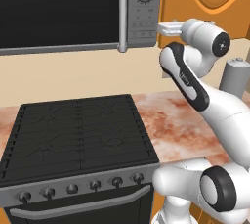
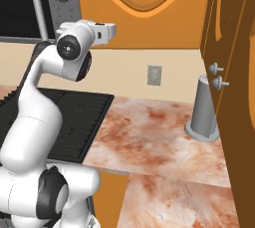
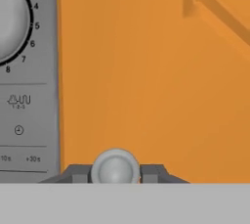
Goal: Get the candle and the beer from the cabinet and move them to the dining counter.
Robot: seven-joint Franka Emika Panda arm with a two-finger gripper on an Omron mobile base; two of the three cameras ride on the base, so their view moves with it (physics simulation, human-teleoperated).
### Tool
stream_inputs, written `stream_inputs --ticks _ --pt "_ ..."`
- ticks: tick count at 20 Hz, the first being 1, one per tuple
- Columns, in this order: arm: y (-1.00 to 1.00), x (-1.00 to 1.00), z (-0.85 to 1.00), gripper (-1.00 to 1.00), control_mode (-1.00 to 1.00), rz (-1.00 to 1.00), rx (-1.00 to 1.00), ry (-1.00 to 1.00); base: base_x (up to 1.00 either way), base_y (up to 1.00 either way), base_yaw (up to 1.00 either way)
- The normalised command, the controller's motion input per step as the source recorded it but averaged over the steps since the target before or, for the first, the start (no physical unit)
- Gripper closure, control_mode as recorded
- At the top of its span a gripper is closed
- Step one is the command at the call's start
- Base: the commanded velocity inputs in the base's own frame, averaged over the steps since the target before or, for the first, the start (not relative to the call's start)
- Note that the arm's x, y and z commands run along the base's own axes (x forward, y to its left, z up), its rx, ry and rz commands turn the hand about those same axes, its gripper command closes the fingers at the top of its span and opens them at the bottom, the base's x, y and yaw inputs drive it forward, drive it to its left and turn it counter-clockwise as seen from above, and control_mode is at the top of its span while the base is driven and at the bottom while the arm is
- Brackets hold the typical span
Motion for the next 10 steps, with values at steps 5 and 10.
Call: stream_inputs --ticks 5,10 --pt "-0.28 -0.14 0.00 1.00 -1.00 0.00 0.00 0.02 0.00 0.00 0.00" --pt "-0.29 -0.22 0.00 1.00 -1.00 0.00 0.00 0.01 0.00 0.00 0.00"
